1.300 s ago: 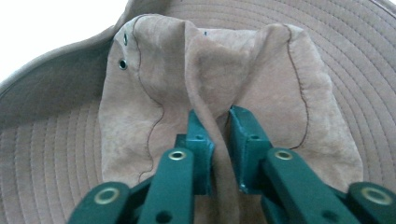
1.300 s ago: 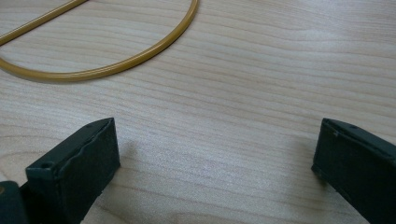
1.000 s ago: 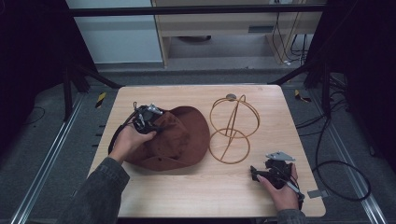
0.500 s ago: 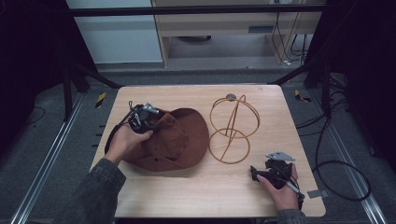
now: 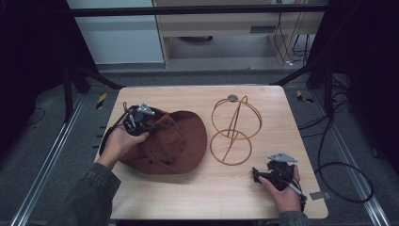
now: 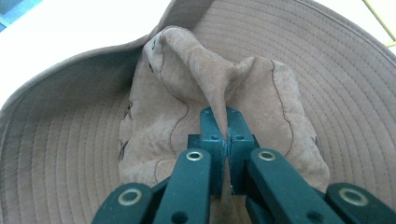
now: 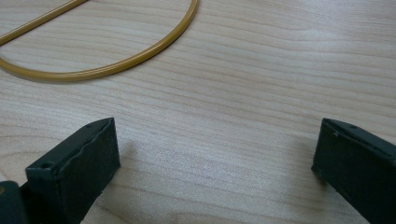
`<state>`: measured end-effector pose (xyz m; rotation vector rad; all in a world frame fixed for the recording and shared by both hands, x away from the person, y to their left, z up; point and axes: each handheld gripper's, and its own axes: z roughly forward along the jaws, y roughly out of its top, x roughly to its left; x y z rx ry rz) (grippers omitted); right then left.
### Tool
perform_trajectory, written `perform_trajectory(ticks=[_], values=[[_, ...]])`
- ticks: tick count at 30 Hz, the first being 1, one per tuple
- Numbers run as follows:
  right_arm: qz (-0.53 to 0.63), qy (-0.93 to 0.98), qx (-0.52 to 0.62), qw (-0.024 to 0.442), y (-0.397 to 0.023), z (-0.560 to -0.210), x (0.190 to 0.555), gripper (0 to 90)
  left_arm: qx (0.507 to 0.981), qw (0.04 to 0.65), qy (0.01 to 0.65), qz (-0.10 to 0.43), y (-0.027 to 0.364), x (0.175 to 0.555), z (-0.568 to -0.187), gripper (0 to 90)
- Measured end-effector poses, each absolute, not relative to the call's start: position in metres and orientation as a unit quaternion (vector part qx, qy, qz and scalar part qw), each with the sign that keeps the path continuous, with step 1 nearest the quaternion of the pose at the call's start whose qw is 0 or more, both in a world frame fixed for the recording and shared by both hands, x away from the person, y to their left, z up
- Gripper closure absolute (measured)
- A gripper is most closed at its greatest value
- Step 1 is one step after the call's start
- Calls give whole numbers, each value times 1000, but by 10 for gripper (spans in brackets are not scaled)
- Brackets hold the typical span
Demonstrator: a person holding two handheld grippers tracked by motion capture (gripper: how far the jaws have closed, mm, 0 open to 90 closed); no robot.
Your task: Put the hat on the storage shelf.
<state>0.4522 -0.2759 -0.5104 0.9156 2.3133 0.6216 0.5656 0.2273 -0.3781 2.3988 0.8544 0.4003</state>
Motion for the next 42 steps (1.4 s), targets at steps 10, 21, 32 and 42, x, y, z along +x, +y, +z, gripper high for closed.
perform_trajectory(ticks=[10,21,32,42], values=[[234,865,342,284,-276,-510,453,6,887,292,318,163,237,555,-364,883],[234,865,341,284,-276,-511,453,6,883,311,303,177,242,541,-339,883],[234,865,342,284,-276,-511,453,6,883,318,291,189,246,530,-321,883],[234,865,341,284,-276,-511,453,6,877,329,285,201,253,519,-301,883]])
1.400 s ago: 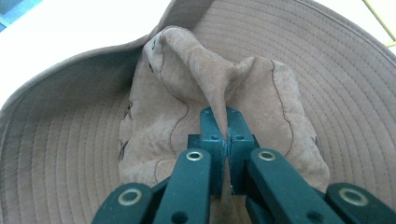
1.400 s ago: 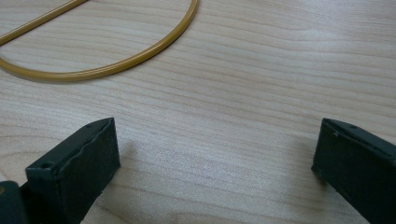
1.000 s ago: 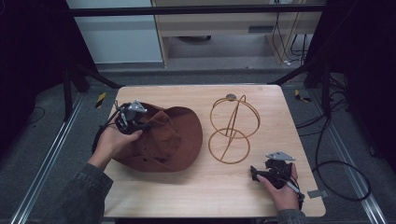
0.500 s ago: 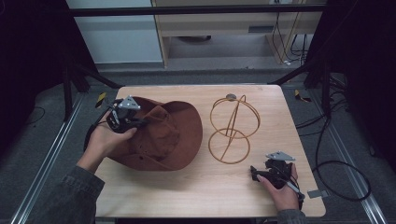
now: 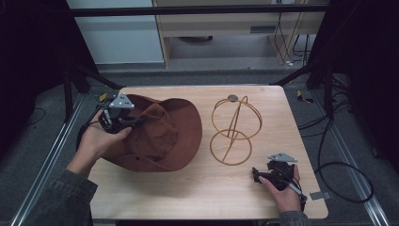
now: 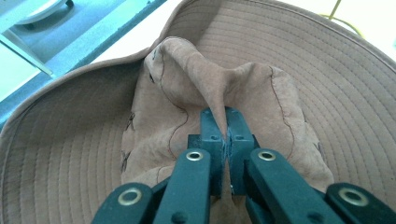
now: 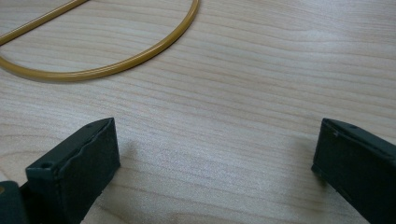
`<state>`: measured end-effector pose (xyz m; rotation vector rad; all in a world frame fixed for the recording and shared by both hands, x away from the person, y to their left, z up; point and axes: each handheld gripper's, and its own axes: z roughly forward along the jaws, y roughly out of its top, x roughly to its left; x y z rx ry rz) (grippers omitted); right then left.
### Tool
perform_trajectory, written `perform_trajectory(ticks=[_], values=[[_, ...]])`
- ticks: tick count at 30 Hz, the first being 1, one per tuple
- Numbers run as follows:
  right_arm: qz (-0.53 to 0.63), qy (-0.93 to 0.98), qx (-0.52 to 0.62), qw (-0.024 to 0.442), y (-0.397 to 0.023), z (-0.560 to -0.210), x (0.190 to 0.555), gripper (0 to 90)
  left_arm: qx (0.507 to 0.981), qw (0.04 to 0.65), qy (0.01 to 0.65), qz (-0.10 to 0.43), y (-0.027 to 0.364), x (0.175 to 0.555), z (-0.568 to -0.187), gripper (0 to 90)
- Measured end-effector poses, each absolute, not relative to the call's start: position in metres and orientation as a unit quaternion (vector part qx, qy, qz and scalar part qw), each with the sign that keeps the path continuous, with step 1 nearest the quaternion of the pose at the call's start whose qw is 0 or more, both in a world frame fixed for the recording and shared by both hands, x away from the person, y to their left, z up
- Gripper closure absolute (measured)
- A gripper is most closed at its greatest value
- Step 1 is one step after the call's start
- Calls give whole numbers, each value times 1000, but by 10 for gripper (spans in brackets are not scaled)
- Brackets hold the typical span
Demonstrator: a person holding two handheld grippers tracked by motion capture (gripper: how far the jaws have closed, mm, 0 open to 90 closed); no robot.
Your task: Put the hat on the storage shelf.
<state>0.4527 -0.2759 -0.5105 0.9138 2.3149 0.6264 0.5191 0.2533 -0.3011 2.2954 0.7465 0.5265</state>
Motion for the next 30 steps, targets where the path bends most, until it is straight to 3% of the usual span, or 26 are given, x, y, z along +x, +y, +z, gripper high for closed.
perform_trajectory(ticks=[30], values=[[234,865,341,284,-276,-511,453,5,875,344,257,224,258,497,-255,884]])
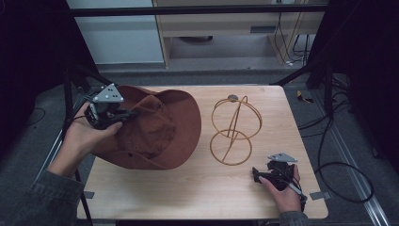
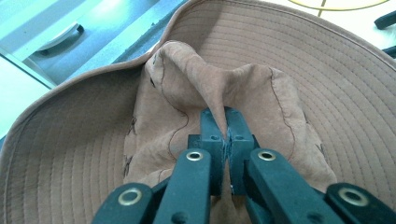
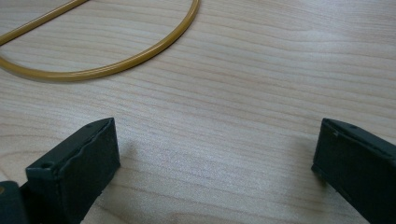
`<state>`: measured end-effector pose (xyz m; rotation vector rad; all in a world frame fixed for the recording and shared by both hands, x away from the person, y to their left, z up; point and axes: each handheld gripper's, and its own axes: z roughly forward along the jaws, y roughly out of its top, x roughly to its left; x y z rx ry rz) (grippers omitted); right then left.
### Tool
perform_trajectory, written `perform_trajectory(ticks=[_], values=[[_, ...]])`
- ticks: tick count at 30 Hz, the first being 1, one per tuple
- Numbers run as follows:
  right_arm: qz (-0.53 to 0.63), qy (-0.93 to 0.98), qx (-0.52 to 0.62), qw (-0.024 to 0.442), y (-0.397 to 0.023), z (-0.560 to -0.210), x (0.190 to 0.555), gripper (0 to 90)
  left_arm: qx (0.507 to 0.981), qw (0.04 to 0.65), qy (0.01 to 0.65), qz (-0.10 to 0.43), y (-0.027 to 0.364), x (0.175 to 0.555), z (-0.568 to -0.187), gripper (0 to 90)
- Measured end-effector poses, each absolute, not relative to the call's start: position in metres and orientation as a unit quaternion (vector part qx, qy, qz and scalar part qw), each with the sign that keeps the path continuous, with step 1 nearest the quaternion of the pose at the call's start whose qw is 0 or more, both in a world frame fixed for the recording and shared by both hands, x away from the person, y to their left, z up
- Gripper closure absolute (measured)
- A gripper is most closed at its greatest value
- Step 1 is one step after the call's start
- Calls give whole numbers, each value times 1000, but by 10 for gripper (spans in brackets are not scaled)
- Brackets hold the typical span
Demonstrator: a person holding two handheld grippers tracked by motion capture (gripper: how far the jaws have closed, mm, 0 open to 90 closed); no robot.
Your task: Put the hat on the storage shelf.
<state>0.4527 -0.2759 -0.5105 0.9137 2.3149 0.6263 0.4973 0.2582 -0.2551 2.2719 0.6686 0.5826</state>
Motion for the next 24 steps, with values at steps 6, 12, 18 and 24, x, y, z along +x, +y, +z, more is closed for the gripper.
perform_trajectory(ticks=[6,12,18,24], values=[[234,865,341,284,-276,-511,453,5,874,346,253,227,256,495,-248,884],[234,865,341,283,-276,-510,453,6,873,350,251,229,254,494,-244,884],[234,865,341,283,-276,-511,453,6,872,353,248,233,253,492,-237,884],[234,865,341,284,-276,-511,453,6,871,355,241,238,251,489,-228,884]])
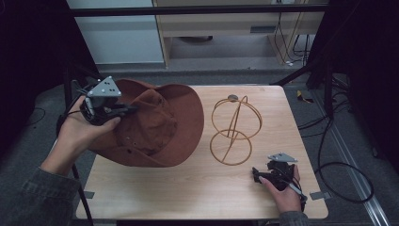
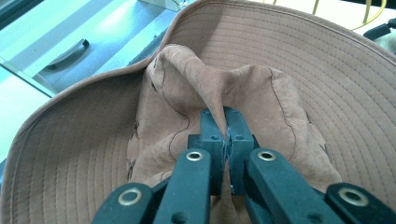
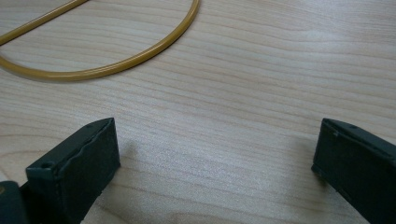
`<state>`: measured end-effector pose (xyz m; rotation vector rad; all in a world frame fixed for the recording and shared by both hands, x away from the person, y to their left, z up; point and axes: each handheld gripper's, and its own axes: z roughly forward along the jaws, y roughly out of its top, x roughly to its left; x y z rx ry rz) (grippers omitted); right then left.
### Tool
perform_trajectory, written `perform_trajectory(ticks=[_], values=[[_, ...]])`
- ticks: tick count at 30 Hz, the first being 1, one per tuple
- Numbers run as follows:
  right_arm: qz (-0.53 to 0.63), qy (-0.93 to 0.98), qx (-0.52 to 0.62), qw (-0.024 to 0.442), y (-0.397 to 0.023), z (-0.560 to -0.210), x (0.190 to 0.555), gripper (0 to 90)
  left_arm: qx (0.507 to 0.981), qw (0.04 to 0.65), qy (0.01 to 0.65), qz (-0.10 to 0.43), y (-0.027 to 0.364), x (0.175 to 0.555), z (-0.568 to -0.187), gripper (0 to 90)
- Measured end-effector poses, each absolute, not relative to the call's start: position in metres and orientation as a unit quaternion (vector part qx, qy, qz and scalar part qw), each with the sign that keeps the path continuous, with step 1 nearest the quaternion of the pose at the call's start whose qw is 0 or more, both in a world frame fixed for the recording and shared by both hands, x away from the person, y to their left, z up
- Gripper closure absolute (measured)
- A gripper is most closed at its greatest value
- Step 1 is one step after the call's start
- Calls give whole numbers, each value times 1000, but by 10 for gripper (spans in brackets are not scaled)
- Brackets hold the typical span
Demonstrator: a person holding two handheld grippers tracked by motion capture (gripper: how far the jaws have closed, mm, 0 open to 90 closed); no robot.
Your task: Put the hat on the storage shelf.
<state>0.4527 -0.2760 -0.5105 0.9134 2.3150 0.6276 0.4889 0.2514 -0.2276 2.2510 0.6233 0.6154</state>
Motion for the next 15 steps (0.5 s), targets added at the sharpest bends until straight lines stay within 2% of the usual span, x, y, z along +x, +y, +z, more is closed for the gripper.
perform_trajectory(ticks=[15], values=[[234,865,341,283,-276,-510,453,6,866,368,227,249,242,486,-205,884]])
